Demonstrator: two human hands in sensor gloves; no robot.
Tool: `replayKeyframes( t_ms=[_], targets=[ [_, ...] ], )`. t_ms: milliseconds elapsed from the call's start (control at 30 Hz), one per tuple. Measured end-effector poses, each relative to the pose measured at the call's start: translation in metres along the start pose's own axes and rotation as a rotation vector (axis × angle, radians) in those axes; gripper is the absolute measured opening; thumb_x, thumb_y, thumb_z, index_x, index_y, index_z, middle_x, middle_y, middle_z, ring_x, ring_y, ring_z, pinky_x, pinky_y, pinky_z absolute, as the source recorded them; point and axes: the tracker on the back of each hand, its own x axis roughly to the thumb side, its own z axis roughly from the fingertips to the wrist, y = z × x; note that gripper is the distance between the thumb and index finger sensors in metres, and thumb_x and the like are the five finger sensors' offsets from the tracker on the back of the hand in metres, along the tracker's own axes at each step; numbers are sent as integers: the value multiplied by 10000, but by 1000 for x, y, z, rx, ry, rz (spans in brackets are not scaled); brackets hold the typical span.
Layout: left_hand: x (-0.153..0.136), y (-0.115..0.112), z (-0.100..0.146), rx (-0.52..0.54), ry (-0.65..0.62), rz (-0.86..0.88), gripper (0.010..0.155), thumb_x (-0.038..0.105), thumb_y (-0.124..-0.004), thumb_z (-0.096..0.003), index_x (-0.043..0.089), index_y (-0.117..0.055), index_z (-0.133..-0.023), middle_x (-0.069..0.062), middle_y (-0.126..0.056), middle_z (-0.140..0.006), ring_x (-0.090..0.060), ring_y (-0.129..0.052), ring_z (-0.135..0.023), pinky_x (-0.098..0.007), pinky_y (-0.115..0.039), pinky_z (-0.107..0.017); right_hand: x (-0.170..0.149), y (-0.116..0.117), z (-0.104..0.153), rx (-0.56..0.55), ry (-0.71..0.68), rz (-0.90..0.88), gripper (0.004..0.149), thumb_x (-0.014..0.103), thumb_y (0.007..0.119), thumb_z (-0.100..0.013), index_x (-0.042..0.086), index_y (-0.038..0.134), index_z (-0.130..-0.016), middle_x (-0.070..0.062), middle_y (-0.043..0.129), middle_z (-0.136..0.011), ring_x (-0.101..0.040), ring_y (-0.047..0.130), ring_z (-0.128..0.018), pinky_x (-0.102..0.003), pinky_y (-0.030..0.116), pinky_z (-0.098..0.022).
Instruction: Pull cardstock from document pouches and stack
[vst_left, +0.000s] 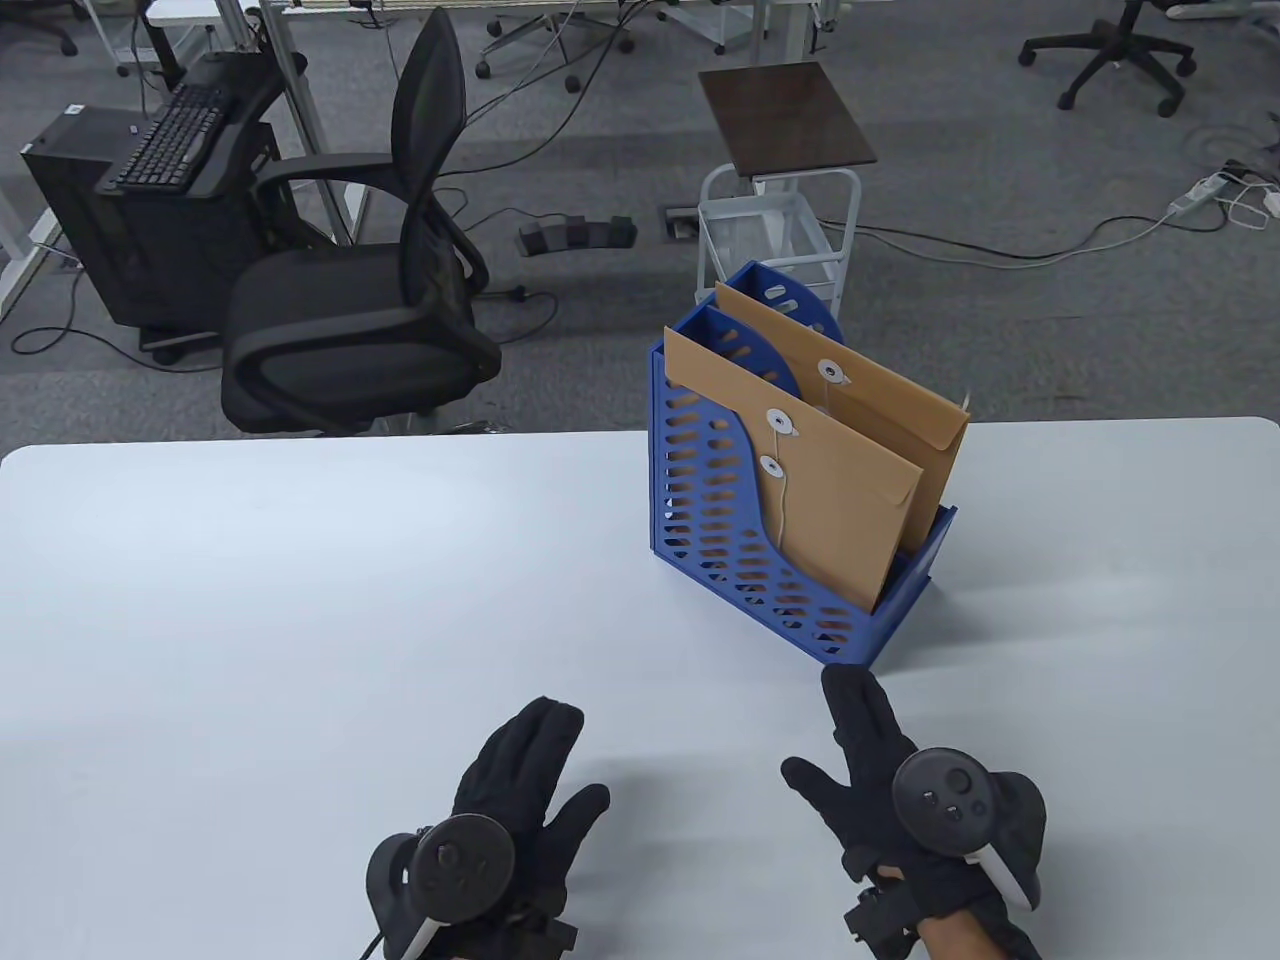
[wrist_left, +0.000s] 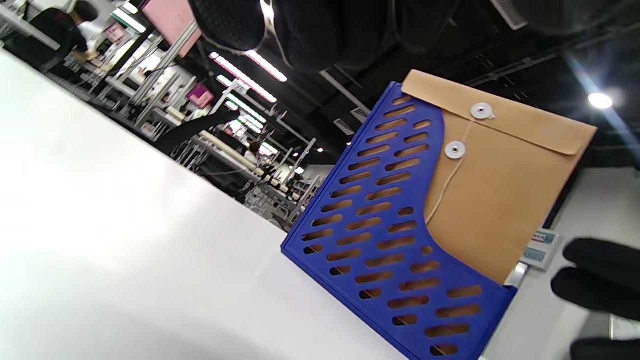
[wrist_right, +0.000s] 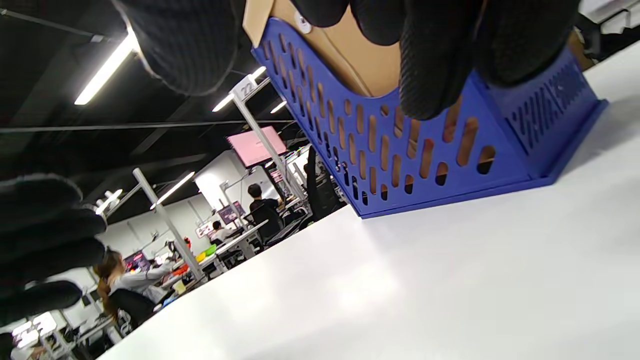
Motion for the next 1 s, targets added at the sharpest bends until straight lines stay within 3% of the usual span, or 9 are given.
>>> replayKeyframes(
  t_ms=[200, 400, 733, 1000],
  targets=[
    [-4, -4, -3, -34, 48, 31, 718, 673, -676, -456, 401, -513, -1100, 23, -563, -1201, -237, -624, -1109, -532, -578, -795, -14, -14, -4, -48, 108, -149, 877, 582, 808, -435, 200, 397, -1110, -111, 473, -1179, -374, 851, -834, -560, 726, -578],
    [32, -11, 5, -84, -56, 33, 732, 682, -673, -457, 398, -499, -1109, 16, -543, -1210, -244, -610, -1116, -533, -574, -797, -31, -25, -13, -73, 232, -391, 897, 568, 829, -437, 177, 384, -1111, -123, 482, -1173, -349, 918, -734, -526, 782, -515],
    [29, -27, 8, -181, -57, 35, 724, 683, -670, -456, 405, -502, -1104, 17, -545, -1207, -239, -611, -1116, -530, -576, -797, -15, -56, -71, -195, 297, -393, 884, 564, 833, -445, 159, 415, -1110, -130, 526, -1161, -314, 938, -700, -504, 795, -510],
    [32, -33, 8, -201, -68, 34, 721, 683, -669, -456, 406, -508, -1102, 22, -554, -1204, -237, -616, -1114, -531, -573, -799, -8, -55, -110, -186, 355, -412, 818, 547, 855, -442, 155, 536, -1085, -120, 662, -1111, -271, 984, -615, -469, 831, -464]
  ],
)
